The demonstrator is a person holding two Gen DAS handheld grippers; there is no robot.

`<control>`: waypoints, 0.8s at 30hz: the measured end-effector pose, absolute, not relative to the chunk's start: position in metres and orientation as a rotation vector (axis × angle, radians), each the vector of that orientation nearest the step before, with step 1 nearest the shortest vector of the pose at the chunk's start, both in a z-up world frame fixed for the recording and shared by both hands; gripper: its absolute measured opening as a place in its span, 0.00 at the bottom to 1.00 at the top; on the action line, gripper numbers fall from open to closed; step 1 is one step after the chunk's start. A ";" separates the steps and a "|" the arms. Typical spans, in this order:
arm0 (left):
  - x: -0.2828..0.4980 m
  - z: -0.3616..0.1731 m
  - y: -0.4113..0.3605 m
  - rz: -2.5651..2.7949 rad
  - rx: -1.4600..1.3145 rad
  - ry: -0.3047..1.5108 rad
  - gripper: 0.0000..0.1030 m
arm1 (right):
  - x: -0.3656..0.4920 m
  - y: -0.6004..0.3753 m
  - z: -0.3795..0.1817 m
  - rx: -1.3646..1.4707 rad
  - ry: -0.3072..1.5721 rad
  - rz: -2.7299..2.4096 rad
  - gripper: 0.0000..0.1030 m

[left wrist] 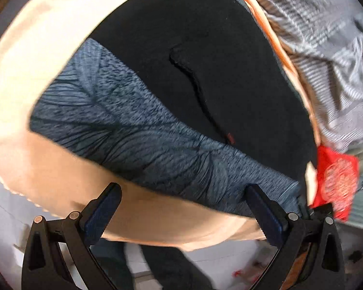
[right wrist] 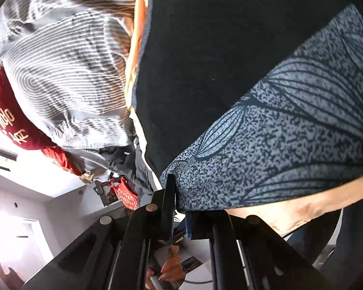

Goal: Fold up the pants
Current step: 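Grasp the patterned cuff with the left tool while the right tool grasps the other cuff, then lift the cuffs with both tools and fold them toward the waistband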

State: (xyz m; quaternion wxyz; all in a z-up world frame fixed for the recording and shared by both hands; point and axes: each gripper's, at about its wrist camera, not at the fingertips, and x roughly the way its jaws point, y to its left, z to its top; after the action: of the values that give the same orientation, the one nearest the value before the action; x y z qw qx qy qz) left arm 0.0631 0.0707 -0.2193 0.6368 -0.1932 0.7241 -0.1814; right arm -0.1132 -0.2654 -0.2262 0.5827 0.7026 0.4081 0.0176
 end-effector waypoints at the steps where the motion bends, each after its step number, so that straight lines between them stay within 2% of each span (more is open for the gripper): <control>1: 0.066 -0.222 0.071 -0.418 -0.493 1.658 1.00 | -0.112 -0.266 -0.223 1.635 0.958 0.046 0.08; 2: 0.069 -0.224 0.073 -0.424 -0.541 1.652 1.00 | -0.112 -0.267 -0.223 1.629 0.963 0.048 0.08; 4: 0.074 -0.224 0.074 -0.425 -0.602 1.626 0.88 | -0.108 -0.267 -0.219 1.616 0.976 0.048 0.08; 6: 0.077 -0.225 0.075 -0.425 -0.628 1.619 0.55 | -0.108 -0.267 -0.218 1.609 0.986 0.044 0.08; 7: 0.079 -0.223 0.076 -0.420 -0.624 1.611 0.48 | -0.107 -0.266 -0.218 1.603 0.995 0.037 0.08; 9: 0.083 -0.215 0.078 -0.411 -0.581 1.598 0.22 | -0.103 -0.264 -0.214 1.589 1.006 0.027 0.08; 18: 0.118 -0.140 0.049 -0.532 -0.391 1.459 0.21 | -0.074 -0.284 -0.162 1.441 1.014 0.037 0.08; 24: 0.172 -0.126 0.011 -0.554 -0.384 1.400 0.21 | -0.014 -0.319 -0.140 1.330 1.083 0.097 0.08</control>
State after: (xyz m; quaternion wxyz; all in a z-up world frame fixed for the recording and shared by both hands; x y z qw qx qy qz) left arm 0.1723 0.0114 -0.1261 0.7130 -0.1733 0.6319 -0.2498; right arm -0.0143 -0.3195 -0.1395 0.6532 0.5861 0.4774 0.0428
